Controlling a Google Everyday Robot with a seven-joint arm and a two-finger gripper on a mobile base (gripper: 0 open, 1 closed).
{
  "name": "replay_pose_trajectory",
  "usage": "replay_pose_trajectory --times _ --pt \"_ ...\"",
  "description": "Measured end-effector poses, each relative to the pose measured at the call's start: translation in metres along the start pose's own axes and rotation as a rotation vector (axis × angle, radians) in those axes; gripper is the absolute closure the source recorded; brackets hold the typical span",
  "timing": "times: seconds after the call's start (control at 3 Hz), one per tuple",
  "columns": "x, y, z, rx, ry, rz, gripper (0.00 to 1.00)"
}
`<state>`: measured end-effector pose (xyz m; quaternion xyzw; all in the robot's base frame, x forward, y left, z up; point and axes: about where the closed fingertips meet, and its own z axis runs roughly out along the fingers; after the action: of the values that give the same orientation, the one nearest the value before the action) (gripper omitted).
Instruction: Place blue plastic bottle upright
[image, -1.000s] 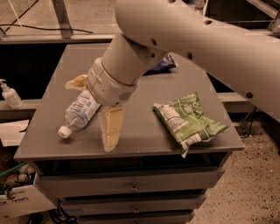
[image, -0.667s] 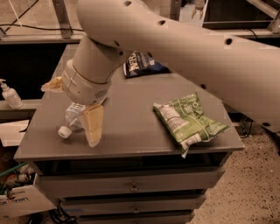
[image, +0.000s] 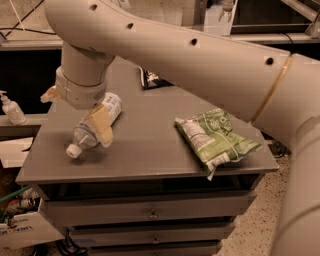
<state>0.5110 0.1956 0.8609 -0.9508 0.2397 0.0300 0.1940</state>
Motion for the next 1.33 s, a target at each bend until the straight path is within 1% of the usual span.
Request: replay_pose_trajectory --times 0.33,0.67,1.0,1.33 --pt "0.033 -0.006 0.006 -0.061 0.078 -0.034 0.00" --pt "0.054 0.000 0.012 -0.104 0.117 -0.051 0.18" --pt "0.065 0.005 0.013 -0.126 0.137 -0.049 0.40" --pt "0.068 0.003 0.011 -0.135 0.146 -0.022 0.64"
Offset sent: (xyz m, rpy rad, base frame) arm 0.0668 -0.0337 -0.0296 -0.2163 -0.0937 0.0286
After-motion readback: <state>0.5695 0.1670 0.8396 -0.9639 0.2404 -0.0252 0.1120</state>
